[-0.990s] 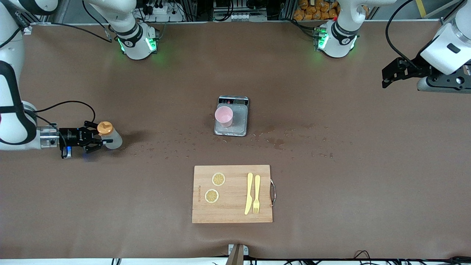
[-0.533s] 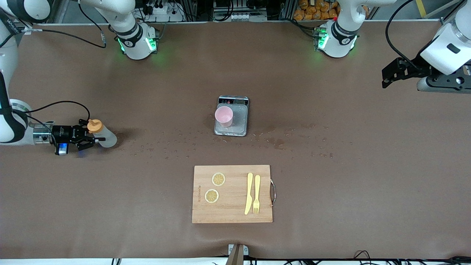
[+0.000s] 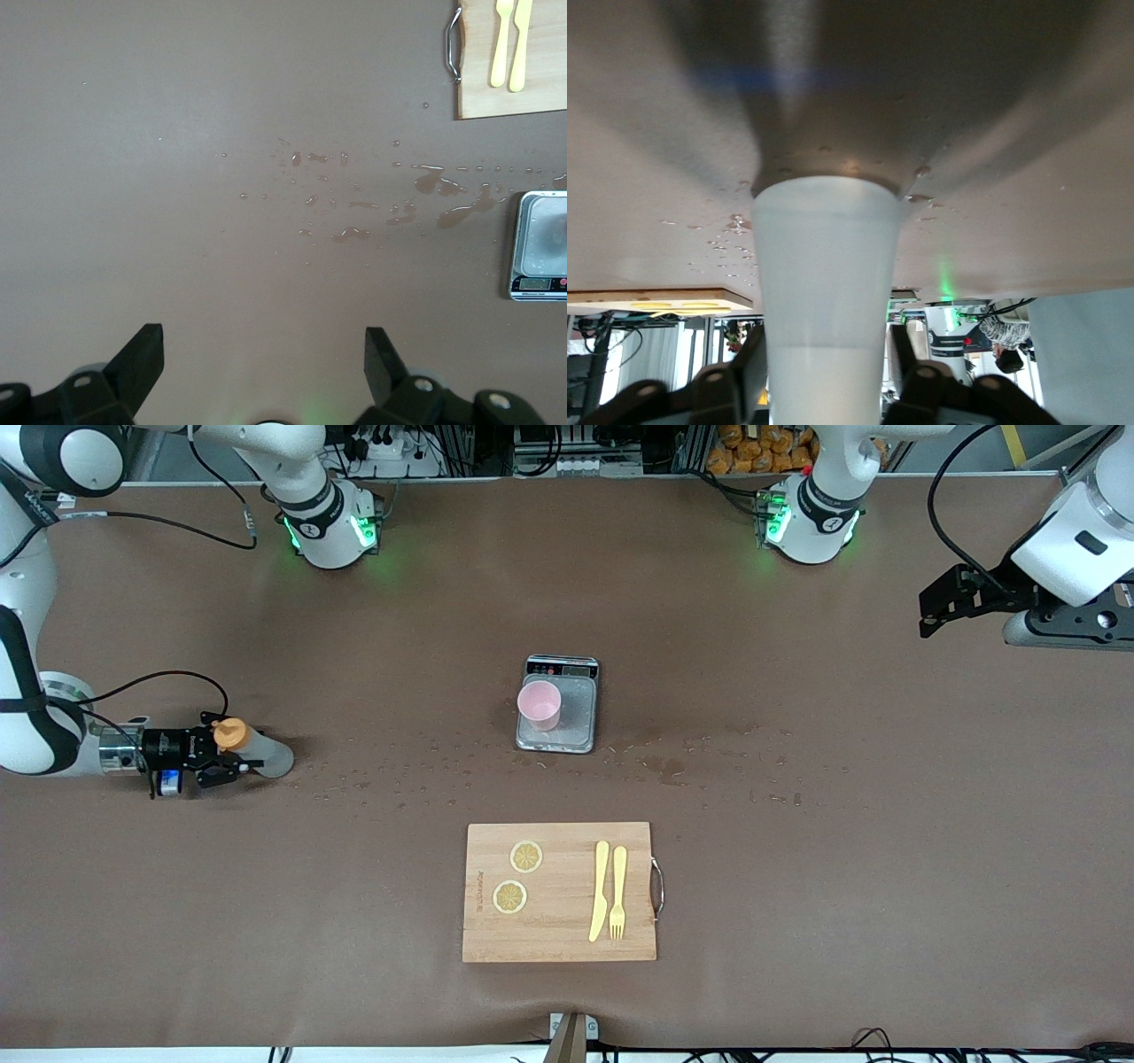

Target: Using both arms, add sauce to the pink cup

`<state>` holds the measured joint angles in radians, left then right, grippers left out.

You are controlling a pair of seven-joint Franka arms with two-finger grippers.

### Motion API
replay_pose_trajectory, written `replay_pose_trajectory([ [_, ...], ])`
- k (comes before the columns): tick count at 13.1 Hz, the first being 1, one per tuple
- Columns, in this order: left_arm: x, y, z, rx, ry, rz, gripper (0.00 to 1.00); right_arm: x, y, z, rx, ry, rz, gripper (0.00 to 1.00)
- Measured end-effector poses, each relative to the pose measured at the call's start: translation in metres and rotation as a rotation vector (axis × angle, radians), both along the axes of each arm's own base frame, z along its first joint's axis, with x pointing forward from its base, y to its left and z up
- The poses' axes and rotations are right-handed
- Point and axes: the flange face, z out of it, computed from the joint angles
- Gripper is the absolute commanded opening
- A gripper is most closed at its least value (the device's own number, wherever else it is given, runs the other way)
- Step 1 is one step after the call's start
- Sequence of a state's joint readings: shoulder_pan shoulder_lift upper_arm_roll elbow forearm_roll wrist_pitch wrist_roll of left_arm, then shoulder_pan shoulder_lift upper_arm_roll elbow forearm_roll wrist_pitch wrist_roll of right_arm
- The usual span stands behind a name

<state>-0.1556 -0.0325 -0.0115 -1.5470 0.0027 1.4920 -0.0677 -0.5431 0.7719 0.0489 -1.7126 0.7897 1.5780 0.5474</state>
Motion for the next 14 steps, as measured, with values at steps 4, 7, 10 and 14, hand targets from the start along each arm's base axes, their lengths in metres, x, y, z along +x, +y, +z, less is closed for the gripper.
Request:
replay_pose_trajectory([
  [4, 0.000, 0.000, 0.000, 0.000, 0.001, 0.000, 1.00, 0.032, -0.030, 0.039, -0.115, -0.072, 0.038, 1.00],
  [7, 0.000, 0.000, -0.001, 0.000, 0.001, 0.000, 1.00, 0.040, -0.069, 0.071, -0.231, -0.107, 0.097, 1.00],
  [10, 0.000, 0.000, -0.001, 0.000, 0.001, 0.000, 1.00, 0.054, -0.082, 0.123, -0.270, -0.133, 0.201, 1.00],
  [14, 0.000, 0.000, -0.001, 0.000, 0.001, 0.000, 1.00, 0.084, -0.038, 0.210, -0.337, -0.197, 0.376, 1.00],
])
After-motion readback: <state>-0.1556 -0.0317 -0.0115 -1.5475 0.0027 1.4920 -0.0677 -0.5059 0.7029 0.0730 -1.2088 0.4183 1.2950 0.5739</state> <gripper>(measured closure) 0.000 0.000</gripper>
